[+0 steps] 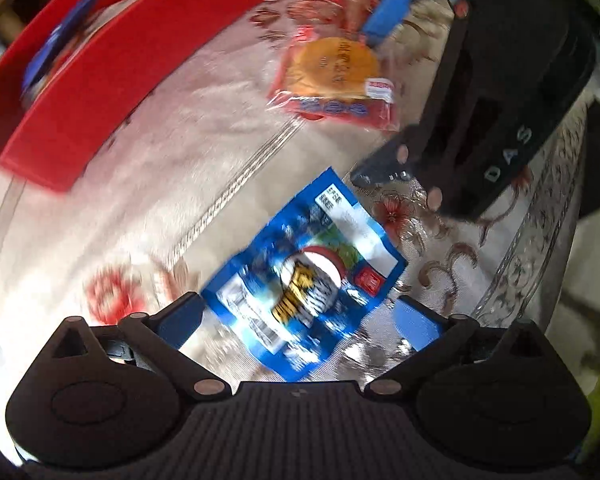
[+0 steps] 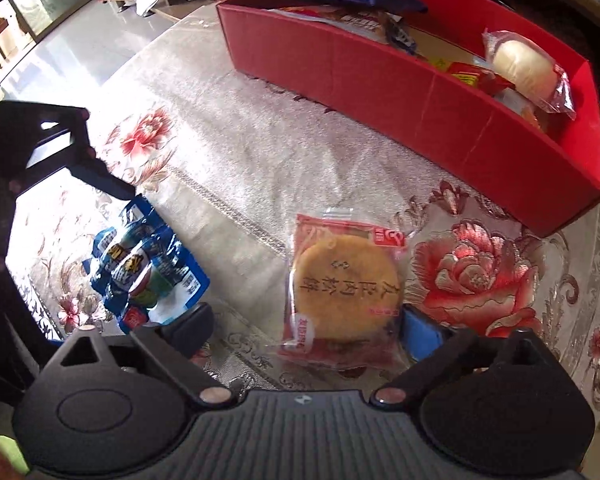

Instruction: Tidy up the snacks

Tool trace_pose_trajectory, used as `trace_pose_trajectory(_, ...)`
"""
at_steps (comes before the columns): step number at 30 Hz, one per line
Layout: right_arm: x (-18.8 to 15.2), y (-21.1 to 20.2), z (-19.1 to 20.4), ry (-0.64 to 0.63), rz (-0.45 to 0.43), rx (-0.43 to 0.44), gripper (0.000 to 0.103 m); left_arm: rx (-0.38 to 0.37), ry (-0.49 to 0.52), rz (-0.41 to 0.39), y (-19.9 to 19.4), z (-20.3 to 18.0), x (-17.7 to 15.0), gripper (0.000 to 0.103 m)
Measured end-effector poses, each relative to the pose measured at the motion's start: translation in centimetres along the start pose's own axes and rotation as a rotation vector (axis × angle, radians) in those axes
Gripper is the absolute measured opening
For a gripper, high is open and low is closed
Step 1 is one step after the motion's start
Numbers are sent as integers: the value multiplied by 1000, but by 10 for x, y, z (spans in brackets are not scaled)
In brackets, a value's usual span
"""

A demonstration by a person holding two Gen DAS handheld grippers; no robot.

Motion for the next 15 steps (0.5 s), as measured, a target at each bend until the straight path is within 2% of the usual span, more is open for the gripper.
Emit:
trace_pose_trajectory(3,0,2,-1,9,-6,8,103,-7,-74,-14,-1,-4,-9,101)
trace_pose_trajectory(5,-1,2,0,10,-11,6,103,12,-56,-29,-3,-14,-16,101)
trace_pose_trajectory(8,-1,1,-1,26,-23,0,103,61,46,-30,-5,-26,-15,101)
trace_pose_trajectory(11,0,2,-1,20,-22,-3,103,132,234,-52,-6,-35,-8,102)
trace_pose_trajectory(13,0,1,-2,26,-26,0,103,127,297,-45,-2,-39,0,103)
trace_pose_trajectory(15,0,0,-5,47,-37,15,103,86,302,-27,3,-39,10,103)
Point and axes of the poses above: each gripper's, at about its wrist camera, not at the fingertips, and y roughly the way its jaws point, z to its left, x to its top, the point moved 7 cm from there along y, roughly the way its jaws point, and after that the axes turned 8 degrees about -y, right-handed, at the moved point
